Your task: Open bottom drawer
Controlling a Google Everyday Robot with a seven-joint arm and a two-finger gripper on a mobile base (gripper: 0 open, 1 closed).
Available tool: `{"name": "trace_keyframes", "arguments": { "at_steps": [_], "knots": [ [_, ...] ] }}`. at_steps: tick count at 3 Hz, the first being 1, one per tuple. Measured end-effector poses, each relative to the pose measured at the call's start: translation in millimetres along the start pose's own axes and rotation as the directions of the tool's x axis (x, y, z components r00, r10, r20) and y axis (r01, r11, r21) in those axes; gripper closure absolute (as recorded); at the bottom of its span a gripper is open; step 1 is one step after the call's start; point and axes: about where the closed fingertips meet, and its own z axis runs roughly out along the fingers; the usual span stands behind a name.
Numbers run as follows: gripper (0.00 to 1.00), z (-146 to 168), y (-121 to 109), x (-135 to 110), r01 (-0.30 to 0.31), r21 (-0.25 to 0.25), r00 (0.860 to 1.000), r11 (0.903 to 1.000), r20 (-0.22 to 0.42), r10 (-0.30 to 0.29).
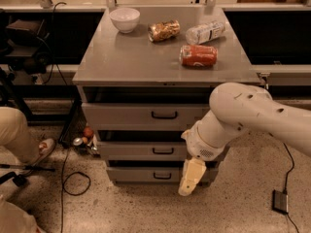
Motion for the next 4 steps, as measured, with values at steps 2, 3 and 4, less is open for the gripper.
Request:
{"name": "trace_keyframes", "arguments": {
  "at_steps": [2,3,4],
  "knots": [
    [0.0,41.0,-7.2,68.7,-0.037,0.031,0.998,0.9988,-0.048,0.038],
    [0.0,78.1,-12.8,126.1,-0.086,0.043,0.994,0.9954,-0.062,0.088],
    [0.0,120.3,-19.3,178.2,-0.127,0.061,0.991,0.9901,-0.042,0.129]
  ]
}}
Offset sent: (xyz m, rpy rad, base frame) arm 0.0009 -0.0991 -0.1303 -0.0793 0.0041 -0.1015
